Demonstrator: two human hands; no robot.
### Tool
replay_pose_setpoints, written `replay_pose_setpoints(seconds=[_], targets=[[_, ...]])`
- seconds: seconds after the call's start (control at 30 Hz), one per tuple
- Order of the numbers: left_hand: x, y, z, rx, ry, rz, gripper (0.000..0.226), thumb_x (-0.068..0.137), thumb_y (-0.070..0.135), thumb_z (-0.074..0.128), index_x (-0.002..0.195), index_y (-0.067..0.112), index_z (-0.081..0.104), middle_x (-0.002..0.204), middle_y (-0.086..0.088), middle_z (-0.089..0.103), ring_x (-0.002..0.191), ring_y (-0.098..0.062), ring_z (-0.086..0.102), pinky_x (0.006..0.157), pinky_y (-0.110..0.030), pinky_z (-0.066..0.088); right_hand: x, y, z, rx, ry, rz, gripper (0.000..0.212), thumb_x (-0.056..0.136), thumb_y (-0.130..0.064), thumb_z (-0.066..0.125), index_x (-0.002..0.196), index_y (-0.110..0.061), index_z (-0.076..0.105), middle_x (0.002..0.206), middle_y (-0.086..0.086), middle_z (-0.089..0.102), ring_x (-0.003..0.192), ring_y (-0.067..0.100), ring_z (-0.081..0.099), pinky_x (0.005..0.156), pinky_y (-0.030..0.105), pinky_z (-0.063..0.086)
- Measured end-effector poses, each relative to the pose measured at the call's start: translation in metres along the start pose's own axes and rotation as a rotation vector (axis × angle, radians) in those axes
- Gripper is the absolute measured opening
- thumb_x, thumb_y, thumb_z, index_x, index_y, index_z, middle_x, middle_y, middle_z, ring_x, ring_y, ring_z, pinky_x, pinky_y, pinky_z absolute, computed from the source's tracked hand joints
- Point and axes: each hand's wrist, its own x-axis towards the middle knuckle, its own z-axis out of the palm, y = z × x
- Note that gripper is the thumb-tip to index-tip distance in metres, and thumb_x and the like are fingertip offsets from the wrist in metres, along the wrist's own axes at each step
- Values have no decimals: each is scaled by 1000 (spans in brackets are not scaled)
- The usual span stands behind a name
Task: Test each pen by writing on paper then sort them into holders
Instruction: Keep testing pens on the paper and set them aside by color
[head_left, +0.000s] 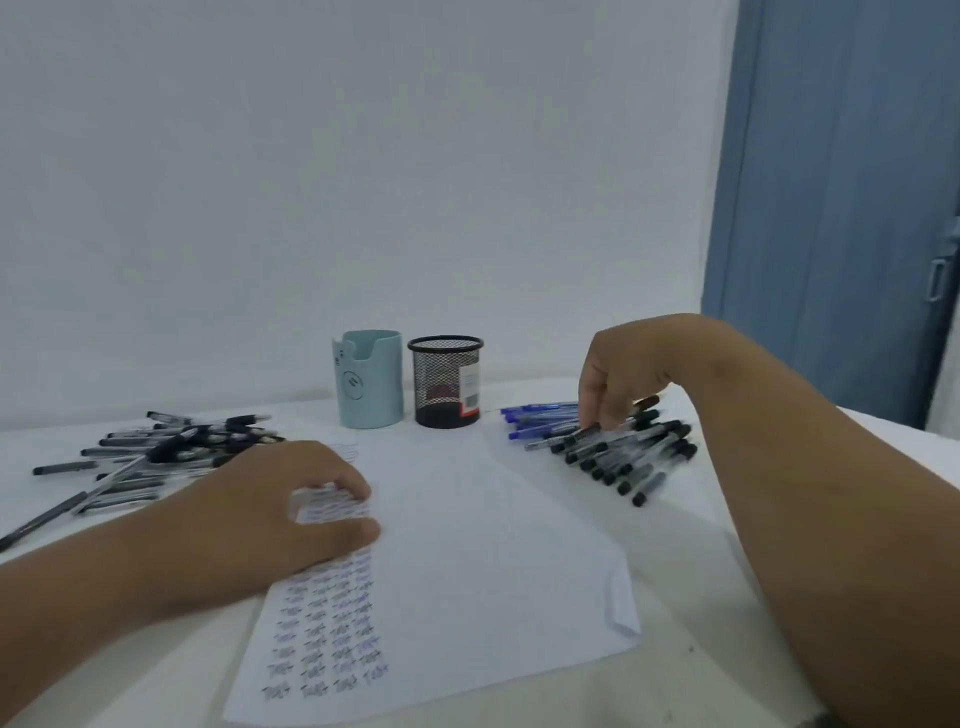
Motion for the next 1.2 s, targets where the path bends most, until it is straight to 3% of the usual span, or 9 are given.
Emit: replay_pose_setpoints(seconds=[0.2,0.3,0.47,0.53,0.67,0.77,0.87,1.0,1.2], targets=[[1,-1,2,-15,15,-7,59,66,88,58,118,60,56,121,42,53,111,22,47,99,-25,41,-1,2,-1,-72,6,42,27,81,-13,81,102,-30,80,100,-15,73,101,9,61,93,30,47],[1,1,2,-56,27,0,49,67,77,65,114,62,57,119,43,54,111,22,46,94,-17,37,-4,-5,-3,-97,15,1,31,84,-10,76,110,-28,77,114,-11,71,105,10,60,87,28,43],[2,1,-2,-56,4,-2,45,68,74,63,107,52,67,116,43,57,110,21,49,89,-14,38,-3,-51,9,114,227,-220,38,89,1,53,104,-24,78,96,-9,70,68,-5,61,59,16,46],[3,1,-7,-58,13,-13,43,69,71,65,105,48,70,113,42,59,108,19,51,87,-14,40,7,-79,25,183,298,-345,26,90,-12,58,99,-27,77,89,-13,70,70,3,63,66,19,51],[8,-7,-25,-74,210,-59,10,81,43,78,90,40,74,95,36,66,88,5,62,77,-16,47,19,-130,61,214,296,-573,17,93,-22,65,106,-27,75,84,-24,61,80,-3,59,75,15,46],[7,-29,-48,-44,295,-124,17,86,16,75,82,33,75,85,23,69,71,-6,61,61,-7,45,16,-149,78,224,297,-677,18,95,-30,64,112,-28,71,101,-19,64,94,5,61,82,18,48],[-2,-54,-70,29,181,-253,24,82,8,71,81,31,76,87,12,70,57,-3,56,51,-12,45,15,-156,86,203,273,-697,20,97,-37,61,114,-31,70,104,-22,62,98,1,57,86,19,46],[-12,-75,-81,150,-20,-309,13,76,25,82,80,36,77,86,17,70,66,3,57,67,-13,45,16,-157,88,182,261,-705,19,98,-37,60,112,-31,71,105,-21,63,99,0,56,88,19,46],[-9,-84,-75,231,-10,-234,9,82,22,79,80,30,76,82,17,70,74,14,55,67,-5,40,18,-158,89,195,275,-710,17,98,-36,61,110,-32,71,106,-20,64,100,1,56,79,8,40]])
